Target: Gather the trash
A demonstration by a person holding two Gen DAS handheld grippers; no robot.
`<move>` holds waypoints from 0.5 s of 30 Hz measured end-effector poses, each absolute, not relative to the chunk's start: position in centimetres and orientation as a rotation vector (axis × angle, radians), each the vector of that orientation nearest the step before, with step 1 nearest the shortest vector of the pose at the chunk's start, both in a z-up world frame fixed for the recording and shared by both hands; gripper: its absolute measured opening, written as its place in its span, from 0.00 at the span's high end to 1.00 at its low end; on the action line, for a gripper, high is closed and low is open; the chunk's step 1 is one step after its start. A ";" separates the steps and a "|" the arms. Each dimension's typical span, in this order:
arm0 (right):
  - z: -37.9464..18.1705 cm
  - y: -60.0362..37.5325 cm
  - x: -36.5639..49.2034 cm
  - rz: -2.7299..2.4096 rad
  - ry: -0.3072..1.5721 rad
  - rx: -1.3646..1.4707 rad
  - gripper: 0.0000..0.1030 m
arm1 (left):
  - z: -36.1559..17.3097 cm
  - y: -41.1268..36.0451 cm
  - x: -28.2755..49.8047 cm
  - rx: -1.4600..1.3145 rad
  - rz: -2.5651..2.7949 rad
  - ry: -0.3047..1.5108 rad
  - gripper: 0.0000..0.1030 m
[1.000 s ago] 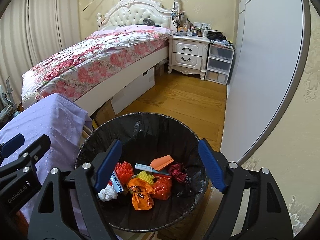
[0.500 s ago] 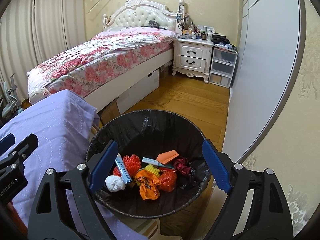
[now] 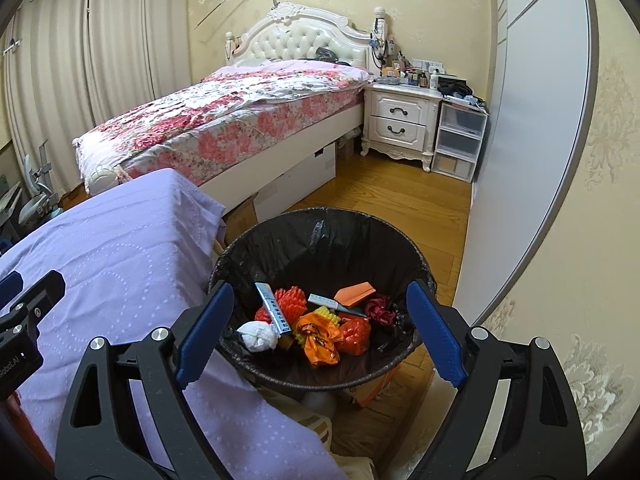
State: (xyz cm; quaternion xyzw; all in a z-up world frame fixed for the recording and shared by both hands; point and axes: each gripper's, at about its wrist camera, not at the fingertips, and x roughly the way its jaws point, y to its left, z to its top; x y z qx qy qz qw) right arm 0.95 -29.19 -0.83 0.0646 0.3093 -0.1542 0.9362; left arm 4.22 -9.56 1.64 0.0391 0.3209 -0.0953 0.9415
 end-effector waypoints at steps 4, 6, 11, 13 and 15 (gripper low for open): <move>-0.6 -28.3 0.0 -0.300 0.623 0.121 0.16 | 1.7 -8.6 3.1 0.073 -0.176 0.651 0.19; -0.4 -28.1 -0.3 -0.294 0.620 0.119 0.16 | 1.8 -8.1 2.5 0.063 -0.169 0.648 0.19; -0.1 -27.0 -1.4 -0.277 0.615 0.106 0.16 | 2.1 -7.3 1.2 0.059 -0.152 0.625 0.19; 0.1 -26.6 -1.8 -0.271 0.612 0.099 0.16 | 2.1 -7.1 0.7 0.055 -0.146 0.619 0.19; 0.2 -26.3 -2.1 -0.266 0.606 0.093 0.16 | 2.1 -6.9 0.5 0.050 -0.142 0.618 0.19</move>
